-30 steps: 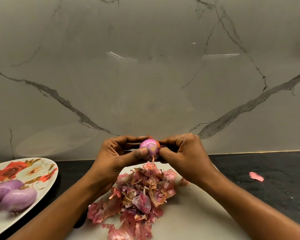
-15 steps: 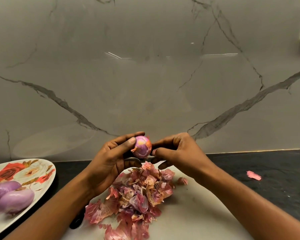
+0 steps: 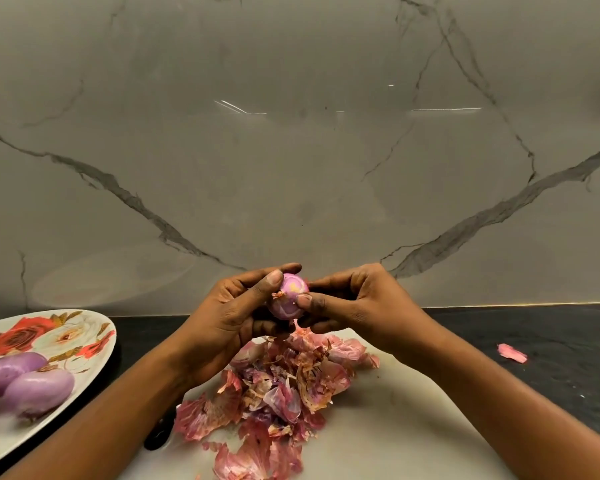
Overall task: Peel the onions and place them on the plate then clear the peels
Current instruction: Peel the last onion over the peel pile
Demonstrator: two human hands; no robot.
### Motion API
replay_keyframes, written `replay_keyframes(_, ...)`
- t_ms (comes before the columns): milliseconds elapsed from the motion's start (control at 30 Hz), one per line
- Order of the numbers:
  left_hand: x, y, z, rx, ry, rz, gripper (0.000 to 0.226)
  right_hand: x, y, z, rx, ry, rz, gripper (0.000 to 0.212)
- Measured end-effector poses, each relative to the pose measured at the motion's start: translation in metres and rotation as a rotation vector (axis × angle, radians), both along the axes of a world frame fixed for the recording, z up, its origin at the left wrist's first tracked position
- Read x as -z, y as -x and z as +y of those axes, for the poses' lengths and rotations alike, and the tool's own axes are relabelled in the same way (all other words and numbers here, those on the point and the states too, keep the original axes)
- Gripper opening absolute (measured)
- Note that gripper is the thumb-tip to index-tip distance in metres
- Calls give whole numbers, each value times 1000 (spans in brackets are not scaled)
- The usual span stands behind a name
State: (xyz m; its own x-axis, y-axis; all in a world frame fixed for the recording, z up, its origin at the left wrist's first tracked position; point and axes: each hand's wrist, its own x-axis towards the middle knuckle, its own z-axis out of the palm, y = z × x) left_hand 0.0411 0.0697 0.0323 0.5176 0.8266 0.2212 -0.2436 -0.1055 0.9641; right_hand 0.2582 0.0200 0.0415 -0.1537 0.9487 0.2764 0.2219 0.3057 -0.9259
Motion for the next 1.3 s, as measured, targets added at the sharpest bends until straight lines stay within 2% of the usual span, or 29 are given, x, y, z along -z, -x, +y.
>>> replay_keyframes(267, 5, 0, 0, -30, -54, 90, 38, 12, 4, -2, 120, -348, -428, 26)
replay_keyframes(500, 6, 0, -1, 3, -59, 52, 35, 19, 4, 1, 242, -501, -517, 23)
replay_keyframes(567, 6, 0, -1, 17, -49, 41, 36, 22, 3, 5, 264, -474, -473, 20)
replay_keyframes(667, 6, 1, 1, 44, -19, 22, 37, 19, 3, 7, 246, -344, -265, 17)
replay_keyframes(767, 4, 4, 3, 79, 14, -31, 43, 12, 5, 6, 257, -255, -82, 21)
replay_keyframes(867, 4, 7, 7, 97, 60, -76, 45, 4, 2, 5, 303, -191, 10, 22)
replay_keyframes(967, 6, 9, 12, 108, 80, -106, 42, 3, -2, 4, 298, -155, -35, 20)
replay_keyframes(1133, 9, 6, 14, 106, 79, -113, 44, 7, 3, 0, 192, -153, -229, 21)
replay_keyframes(1300, 7, 5, 13, 81, 50, -97, 53, 5, 2, 2, 146, -126, -174, 27)
